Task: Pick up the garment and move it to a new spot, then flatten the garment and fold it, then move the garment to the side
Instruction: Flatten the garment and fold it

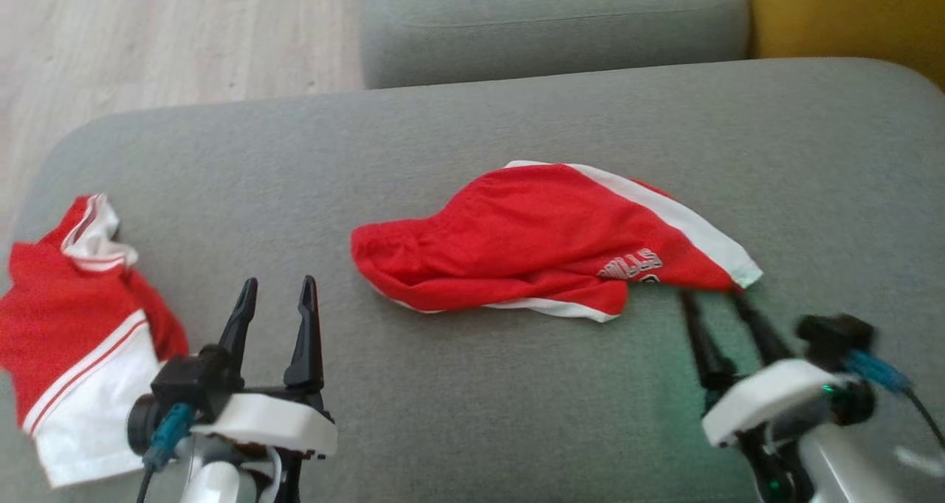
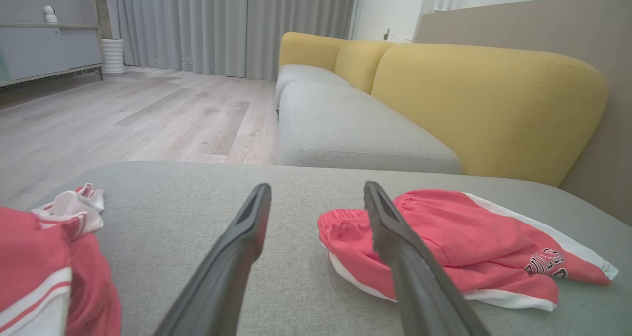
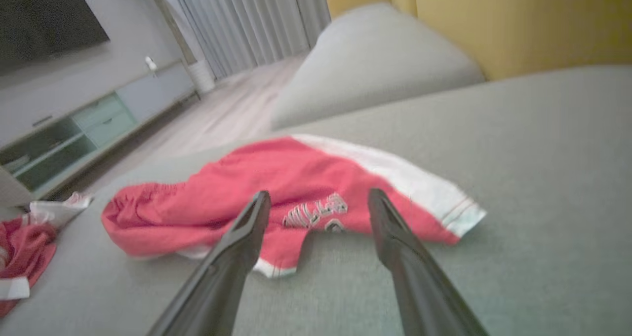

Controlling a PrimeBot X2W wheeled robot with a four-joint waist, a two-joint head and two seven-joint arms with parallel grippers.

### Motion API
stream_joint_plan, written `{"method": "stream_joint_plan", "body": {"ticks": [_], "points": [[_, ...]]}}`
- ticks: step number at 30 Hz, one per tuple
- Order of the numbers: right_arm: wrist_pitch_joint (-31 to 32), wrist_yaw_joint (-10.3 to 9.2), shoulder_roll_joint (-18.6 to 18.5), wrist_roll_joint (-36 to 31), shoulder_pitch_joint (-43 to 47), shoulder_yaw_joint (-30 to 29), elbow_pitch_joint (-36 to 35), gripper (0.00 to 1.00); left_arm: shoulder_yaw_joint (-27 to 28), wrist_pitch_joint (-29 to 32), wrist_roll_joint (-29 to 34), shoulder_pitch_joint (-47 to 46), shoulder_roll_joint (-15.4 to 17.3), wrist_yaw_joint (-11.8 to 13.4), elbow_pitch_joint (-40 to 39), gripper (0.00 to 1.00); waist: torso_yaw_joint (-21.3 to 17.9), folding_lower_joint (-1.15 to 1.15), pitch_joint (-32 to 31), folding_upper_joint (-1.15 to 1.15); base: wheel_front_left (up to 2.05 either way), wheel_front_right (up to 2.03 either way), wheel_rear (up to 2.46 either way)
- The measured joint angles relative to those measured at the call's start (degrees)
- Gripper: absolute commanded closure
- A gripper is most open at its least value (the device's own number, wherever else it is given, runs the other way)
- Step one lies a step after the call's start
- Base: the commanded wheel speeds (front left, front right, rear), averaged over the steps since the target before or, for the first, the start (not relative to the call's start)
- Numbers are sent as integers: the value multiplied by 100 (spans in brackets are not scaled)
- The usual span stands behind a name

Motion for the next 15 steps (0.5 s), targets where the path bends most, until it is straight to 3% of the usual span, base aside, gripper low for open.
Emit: {"method": "stream_joint_plan", "body": {"ticks": [4, 6, 15], "points": [[1427, 0, -129, 463, -463, 583, 642, 0, 53, 0, 27, -15, -69, -65, 9, 0, 247, 0, 58, 0, 0, 0, 0], [1849, 0, -158, 691, -678, 688, 861, 0, 55, 0, 46, -20, -73, -66, 21, 0, 385, 0, 97, 0, 0, 0, 0], [2695, 0, -226, 905, -1304, 612, 1801, 0, 64, 0, 92, -41, -96, -67, 43, 0, 951, 0, 325, 0, 0, 0, 0]]}}
